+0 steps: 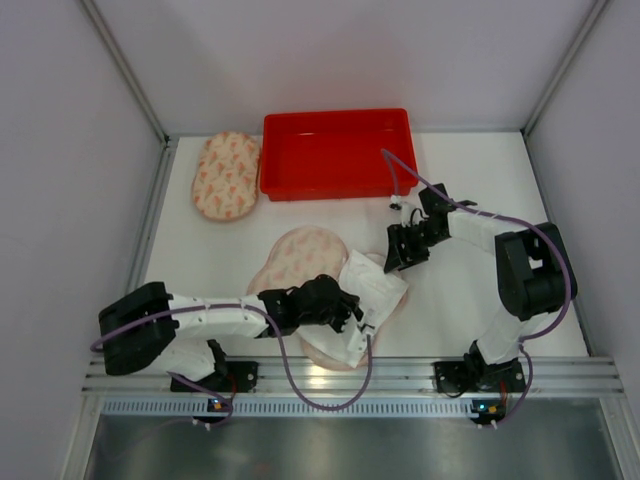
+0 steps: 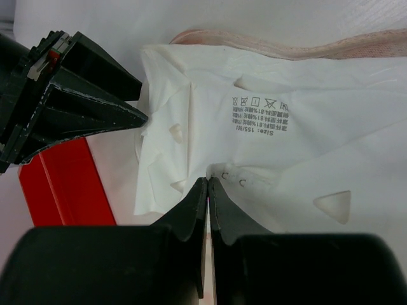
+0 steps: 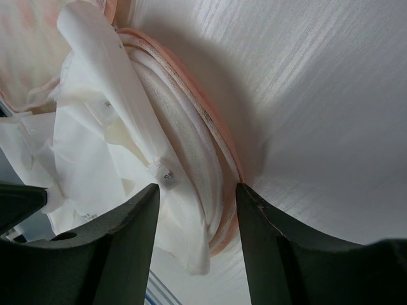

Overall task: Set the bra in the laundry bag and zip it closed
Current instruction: Adjust the bra in the laundry bag.

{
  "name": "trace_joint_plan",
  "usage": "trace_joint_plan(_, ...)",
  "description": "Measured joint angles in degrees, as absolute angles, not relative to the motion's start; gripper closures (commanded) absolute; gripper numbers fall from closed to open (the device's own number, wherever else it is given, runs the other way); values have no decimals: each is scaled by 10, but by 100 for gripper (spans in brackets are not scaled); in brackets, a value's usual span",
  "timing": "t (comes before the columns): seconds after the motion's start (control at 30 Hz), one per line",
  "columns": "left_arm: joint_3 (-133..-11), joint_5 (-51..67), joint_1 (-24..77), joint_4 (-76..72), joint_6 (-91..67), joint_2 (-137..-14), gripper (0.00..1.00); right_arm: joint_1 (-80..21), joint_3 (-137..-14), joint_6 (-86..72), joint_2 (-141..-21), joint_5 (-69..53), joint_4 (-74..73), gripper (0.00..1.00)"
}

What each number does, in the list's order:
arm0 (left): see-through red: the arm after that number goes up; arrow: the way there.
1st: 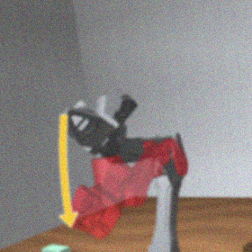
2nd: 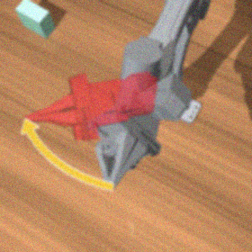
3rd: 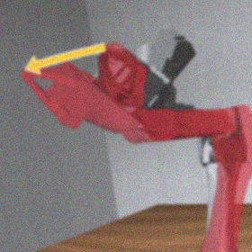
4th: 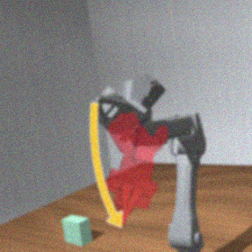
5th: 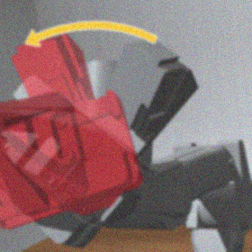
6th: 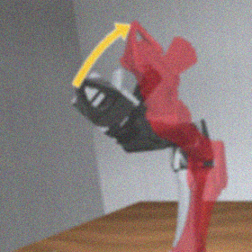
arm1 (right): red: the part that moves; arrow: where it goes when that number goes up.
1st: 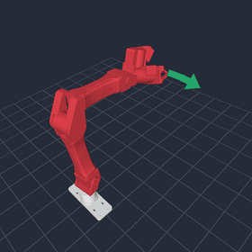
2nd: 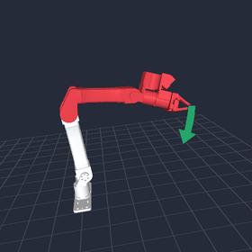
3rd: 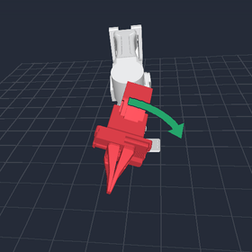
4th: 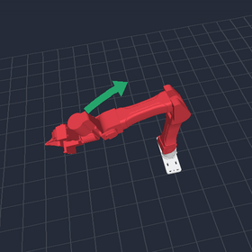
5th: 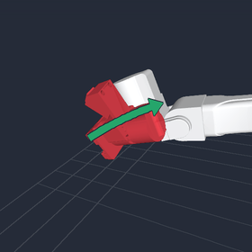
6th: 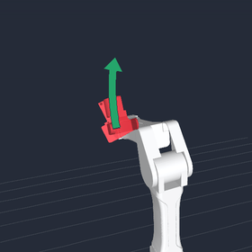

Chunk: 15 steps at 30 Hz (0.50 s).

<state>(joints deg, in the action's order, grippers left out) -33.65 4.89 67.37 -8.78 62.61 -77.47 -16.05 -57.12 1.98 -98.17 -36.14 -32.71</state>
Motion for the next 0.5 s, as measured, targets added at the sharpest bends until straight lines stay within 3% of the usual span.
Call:
trace_joint_plan(0.07,-338,45,674,-92,630,-781,79,-160,-571,20,-982,-361,-328,48)
trace_joint_plan(0.1,-338,41,674,-93,631,-783,68,-160,-571,21,-982,-362,-328,48)
trace_joint_plan(0.2,-352,24,672,-83,620,-781,51,-159,-571,25,-981,-362,-331,48)
trace_joint_plan(0.33,-406,3,652,-17,571,-753,49,-150,-567,26,-978,-362,-329,48)
trace_joint_plan(0.5,-483,1,559,89,477,-689,49,-117,-547,23,-961,-367,-327,48)
